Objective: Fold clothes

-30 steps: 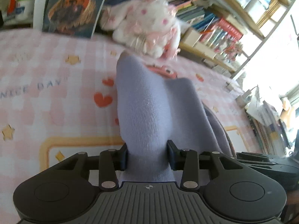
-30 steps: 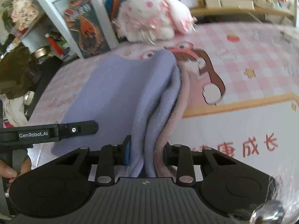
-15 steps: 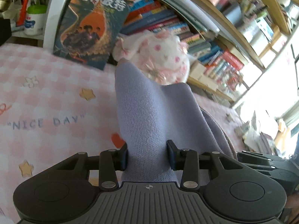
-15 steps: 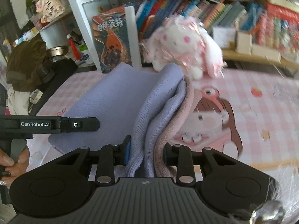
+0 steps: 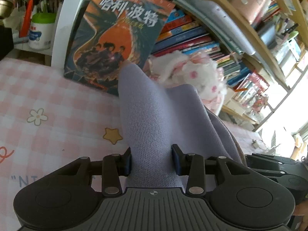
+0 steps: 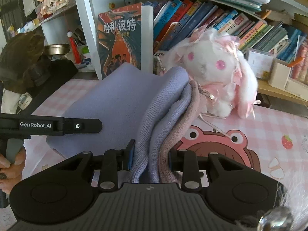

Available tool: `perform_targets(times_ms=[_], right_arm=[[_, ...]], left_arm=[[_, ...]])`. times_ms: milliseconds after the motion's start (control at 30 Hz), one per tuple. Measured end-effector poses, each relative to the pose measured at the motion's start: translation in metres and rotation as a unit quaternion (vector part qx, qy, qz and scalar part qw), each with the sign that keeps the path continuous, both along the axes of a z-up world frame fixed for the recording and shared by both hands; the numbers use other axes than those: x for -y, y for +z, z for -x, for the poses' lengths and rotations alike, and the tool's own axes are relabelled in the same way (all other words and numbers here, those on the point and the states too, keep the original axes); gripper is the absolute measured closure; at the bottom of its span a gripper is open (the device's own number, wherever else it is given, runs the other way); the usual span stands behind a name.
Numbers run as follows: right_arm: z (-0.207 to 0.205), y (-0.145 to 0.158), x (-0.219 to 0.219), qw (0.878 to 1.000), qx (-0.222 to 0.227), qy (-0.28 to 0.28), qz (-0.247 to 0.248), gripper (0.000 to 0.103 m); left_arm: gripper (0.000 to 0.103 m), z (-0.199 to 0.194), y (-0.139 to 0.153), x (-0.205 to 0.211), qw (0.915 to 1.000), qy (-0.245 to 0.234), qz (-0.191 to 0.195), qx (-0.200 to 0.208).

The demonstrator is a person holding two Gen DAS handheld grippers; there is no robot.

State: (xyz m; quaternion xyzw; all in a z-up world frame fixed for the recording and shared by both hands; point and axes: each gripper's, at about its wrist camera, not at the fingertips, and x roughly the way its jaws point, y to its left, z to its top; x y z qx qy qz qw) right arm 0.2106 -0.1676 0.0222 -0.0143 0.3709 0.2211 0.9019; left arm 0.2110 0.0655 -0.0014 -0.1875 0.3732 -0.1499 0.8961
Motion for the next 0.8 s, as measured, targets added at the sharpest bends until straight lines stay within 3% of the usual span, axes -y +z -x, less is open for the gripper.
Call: perform_targets(times_ms=[167,367,433,633,800], right_arm=[[-0.015,-0.028,-0.002,1.000,-0.022,0.000,0.002,0.074],[-0.022,-0.045,0.010,0.997,-0.055,-0.034,-0.036,0.070],[-0.022,-0.046,0.010,0.997,-0.056,-0.038,-0.036,0.064],[-0.006,-0.033,0.013,0.998,-0.024,-0.061,-0.014,0.043],[0.027,-0.020,0.020,0.995,0.033,-0.089,-0.005,0.035]], left_arm=[[0.063,-0.012,-0.025,0.001,0.9993,0.005,-0.012,-0.036],[0.056,-0.010,-0.032,0.002,0.9991,0.015,-0.013,-0.037],[0.054,-0.009,-0.030,0.004,0.9990,0.016,-0.022,-0.036],[0.051,0.006,-0.018,0.013,0.9969,0.021,-0.074,-0.012],[0.042,0.035,0.000,0.018,0.9918,0.029,-0.113,0.054]])
